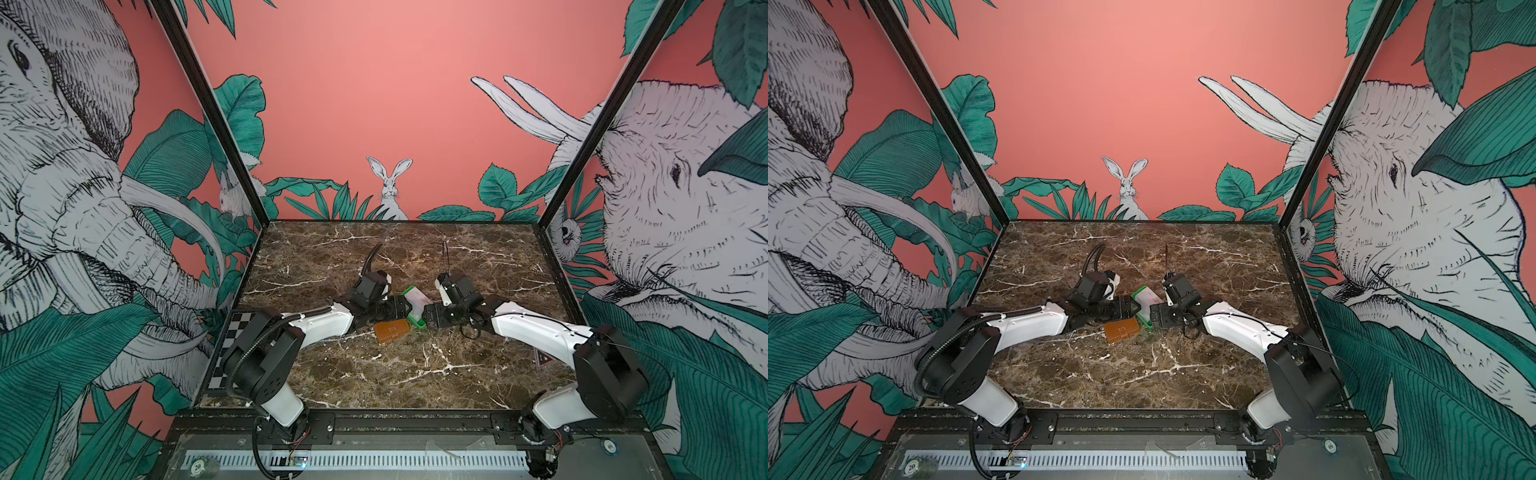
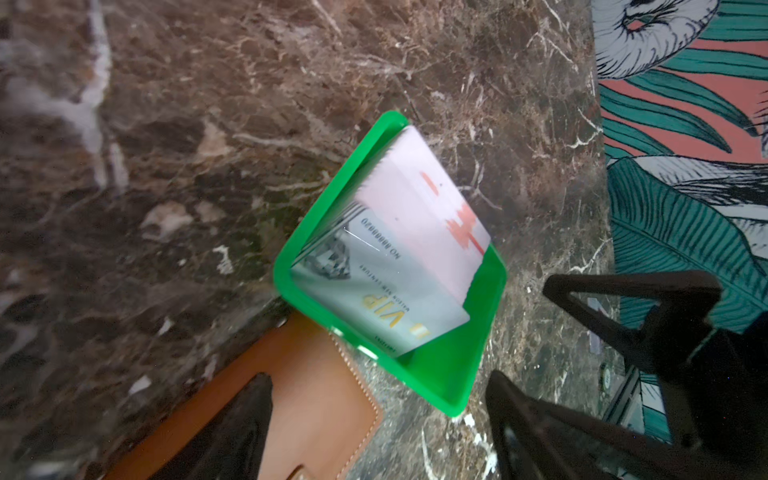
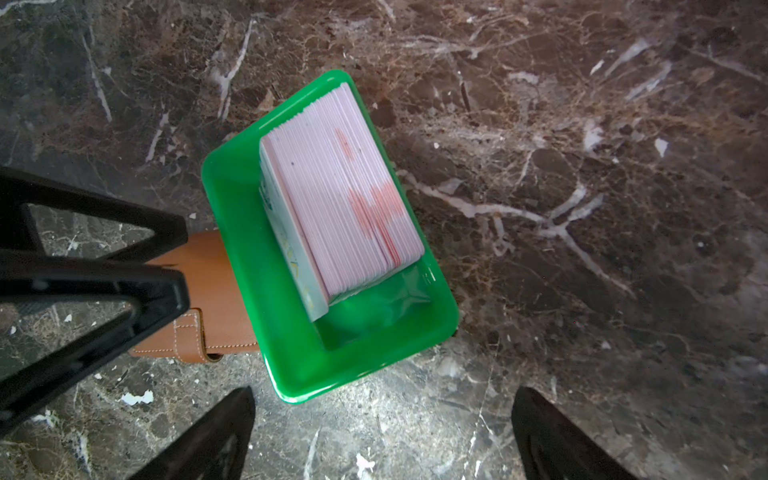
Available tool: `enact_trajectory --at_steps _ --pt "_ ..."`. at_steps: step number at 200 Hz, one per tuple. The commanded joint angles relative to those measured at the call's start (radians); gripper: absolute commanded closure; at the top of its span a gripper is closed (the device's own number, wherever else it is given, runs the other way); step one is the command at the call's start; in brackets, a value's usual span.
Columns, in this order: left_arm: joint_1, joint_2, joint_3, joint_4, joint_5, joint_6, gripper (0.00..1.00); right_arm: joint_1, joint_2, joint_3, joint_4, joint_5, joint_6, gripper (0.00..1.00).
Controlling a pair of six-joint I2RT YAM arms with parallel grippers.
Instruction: Put the credit cards into the card holder
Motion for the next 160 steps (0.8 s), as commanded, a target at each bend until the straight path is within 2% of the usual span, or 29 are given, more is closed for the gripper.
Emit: enact_trajectory --at_steps 1,69,91,108,160 --pt "-0.002 0.037 0.058 0.018 0.04 0.011 0.2 -0.001 -0.035 -0.018 0.022 0.019 0.038 0.06" --pt "-0.005 0.138 0.134 0.058 0.093 -0.007 0.21 -0.001 -0.16 -0.094 -0.037 0.042 0.057 0.07" --pt "-0.01 0.147 0.153 0.046 0.095 0.001 0.21 -0.001 -0.184 -0.112 -0.033 0.003 0.066 0.09" --pt "-0.01 0.126 0.154 -0.012 0.062 0.026 0.21 0.004 -0.198 -0.12 -0.029 -0.038 0.065 0.1" --pt "-0.008 -0.035 0.067 -0.176 -0.046 0.113 0.21 0.032 -0.269 -0.162 -0.016 -0.045 0.096 0.1"
